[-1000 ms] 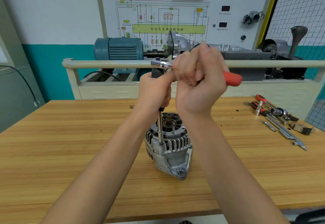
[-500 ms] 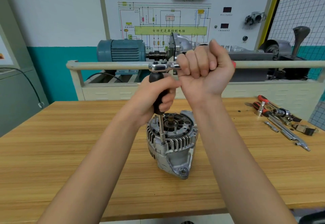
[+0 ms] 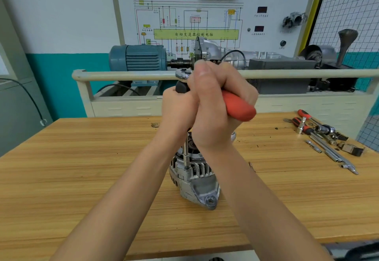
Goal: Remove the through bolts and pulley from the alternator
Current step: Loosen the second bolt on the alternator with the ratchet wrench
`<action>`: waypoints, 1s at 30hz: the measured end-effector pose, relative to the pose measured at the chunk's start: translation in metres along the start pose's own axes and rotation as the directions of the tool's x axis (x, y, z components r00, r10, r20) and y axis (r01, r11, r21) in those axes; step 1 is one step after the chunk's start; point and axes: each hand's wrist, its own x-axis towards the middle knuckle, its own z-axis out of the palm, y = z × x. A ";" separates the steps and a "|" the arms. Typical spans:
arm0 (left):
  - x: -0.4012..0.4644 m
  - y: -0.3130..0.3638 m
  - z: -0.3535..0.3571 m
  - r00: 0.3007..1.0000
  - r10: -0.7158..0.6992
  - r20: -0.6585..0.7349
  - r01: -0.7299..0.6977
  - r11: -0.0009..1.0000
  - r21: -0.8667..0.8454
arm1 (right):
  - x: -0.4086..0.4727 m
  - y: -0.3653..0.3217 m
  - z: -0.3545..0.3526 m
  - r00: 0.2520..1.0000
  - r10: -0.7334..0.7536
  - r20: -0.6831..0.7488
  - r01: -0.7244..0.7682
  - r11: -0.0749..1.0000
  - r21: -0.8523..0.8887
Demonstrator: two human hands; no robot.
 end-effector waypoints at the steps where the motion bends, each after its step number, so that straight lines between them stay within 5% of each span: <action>1: -0.001 0.000 -0.003 0.996 -0.059 -0.065 0.059 0.998 -0.009 | 0.000 -0.001 0.000 1.000 0.020 -0.003 -0.020 1.000 0.019; 5: 0.000 -0.005 -0.022 0.958 -0.237 -0.158 0.233 0.971 -0.046 | 0.017 0.001 -0.012 0.971 0.238 0.015 -0.229 0.915 0.331; 9: 0.002 -0.003 -0.028 0.965 -0.259 0.042 0.262 0.963 -0.058 | 0.038 0.006 -0.034 0.835 0.549 0.047 -0.451 0.632 0.630; 14: 0.006 -0.002 -0.031 0.884 -0.327 0.335 0.380 0.919 -0.108 | 0.044 0.014 -0.048 0.725 0.687 0.055 -0.425 0.383 0.820; 17: 0.009 -0.003 -0.031 0.858 -0.355 0.370 0.422 0.899 -0.115 | 0.040 0.008 -0.047 0.764 0.645 0.013 -0.419 0.480 0.771; 21: 0.007 -0.005 -0.024 0.927 -0.349 0.139 0.359 0.932 -0.053 | 0.026 0.001 -0.034 0.909 0.416 -0.011 -0.349 0.775 0.527; 24: 0.004 -0.004 -0.015 0.992 -0.122 -0.046 0.128 0.977 0.172 | 0.010 0.001 -0.015 0.987 0.149 -0.056 -0.132 0.964 0.230; 27: 0.001 -0.001 -0.007 0.994 -0.014 -0.106 0.028 0.991 0.132 | 0.001 0.002 -0.002 0.999 0.051 -0.002 -0.050 0.994 0.101; 30: 0.002 -0.006 -0.015 0.964 -0.169 -0.205 0.159 0.985 -0.067 | 0.010 0.002 -0.007 0.987 0.163 -0.013 -0.157 0.964 0.216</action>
